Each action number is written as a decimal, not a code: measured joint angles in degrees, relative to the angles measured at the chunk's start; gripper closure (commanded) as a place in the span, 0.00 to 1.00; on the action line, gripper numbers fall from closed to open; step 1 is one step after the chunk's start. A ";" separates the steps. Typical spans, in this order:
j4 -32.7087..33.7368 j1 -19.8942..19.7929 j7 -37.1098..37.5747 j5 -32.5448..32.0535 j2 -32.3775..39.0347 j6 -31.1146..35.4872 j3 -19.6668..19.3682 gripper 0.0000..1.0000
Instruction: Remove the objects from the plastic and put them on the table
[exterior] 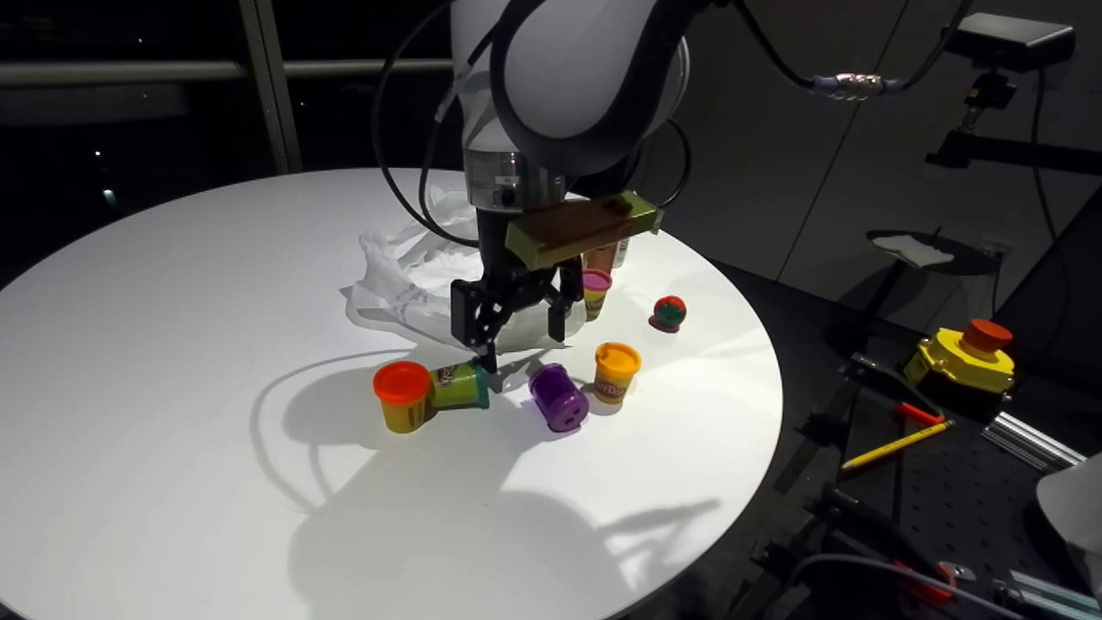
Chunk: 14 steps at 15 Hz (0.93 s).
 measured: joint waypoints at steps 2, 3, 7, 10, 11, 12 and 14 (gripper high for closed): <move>0.21 0.23 0.33 -0.21 -1.00 0.06 -0.64 0.00; 0.46 0.37 0.56 -0.47 -1.89 -0.10 -1.06 0.00; 3.80 0.42 1.97 -3.02 -6.59 -5.57 -2.54 0.00; 9.98 0.40 3.75 -6.23 -9.05 -13.86 -3.20 0.00; 12.50 0.39 3.97 -7.26 -9.47 -16.86 -3.21 0.00; 15.13 0.39 4.01 -8.20 -9.61 -19.99 -3.15 0.00; 20.30 0.39 3.69 -8.95 -9.54 -25.79 -2.70 0.00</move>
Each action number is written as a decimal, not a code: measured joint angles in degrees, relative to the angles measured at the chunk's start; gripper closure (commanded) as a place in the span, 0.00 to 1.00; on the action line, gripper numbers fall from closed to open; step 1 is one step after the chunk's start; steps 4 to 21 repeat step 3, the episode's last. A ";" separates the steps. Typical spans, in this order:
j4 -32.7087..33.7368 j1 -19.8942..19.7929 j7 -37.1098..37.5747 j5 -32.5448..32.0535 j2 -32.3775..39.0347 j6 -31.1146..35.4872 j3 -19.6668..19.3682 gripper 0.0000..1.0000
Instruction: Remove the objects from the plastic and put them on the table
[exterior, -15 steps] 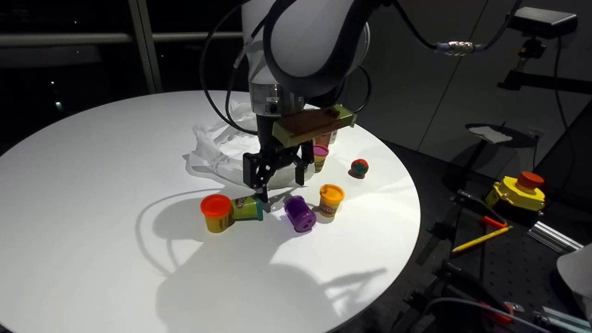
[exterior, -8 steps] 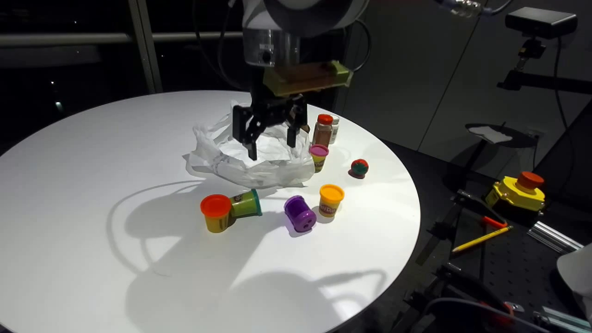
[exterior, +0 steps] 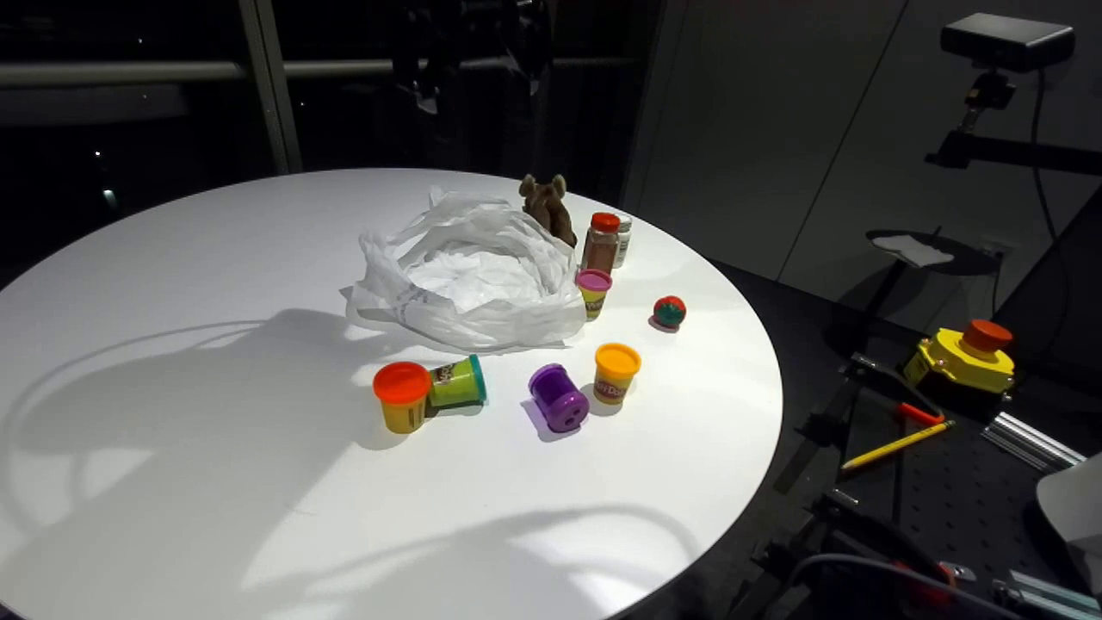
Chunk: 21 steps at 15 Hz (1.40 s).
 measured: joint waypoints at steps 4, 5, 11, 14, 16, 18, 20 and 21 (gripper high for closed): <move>5.05 0.00 -1.71 -0.19 0.32 -4.59 0.79 0.00; 5.05 0.00 -1.71 -0.19 0.32 -4.59 0.79 0.00; 5.05 0.00 -1.71 -0.19 0.32 -4.59 0.79 0.00; 5.05 0.00 -1.71 -0.19 0.32 -4.59 0.79 0.00; 5.05 0.00 -1.71 -0.19 0.32 -4.59 0.79 0.00; 5.05 0.00 -1.71 -0.19 0.32 -4.59 0.79 0.00; 5.05 0.00 -1.71 -0.19 0.32 -4.59 0.79 0.00; 5.05 0.00 -1.71 -0.19 0.32 -4.59 0.79 0.00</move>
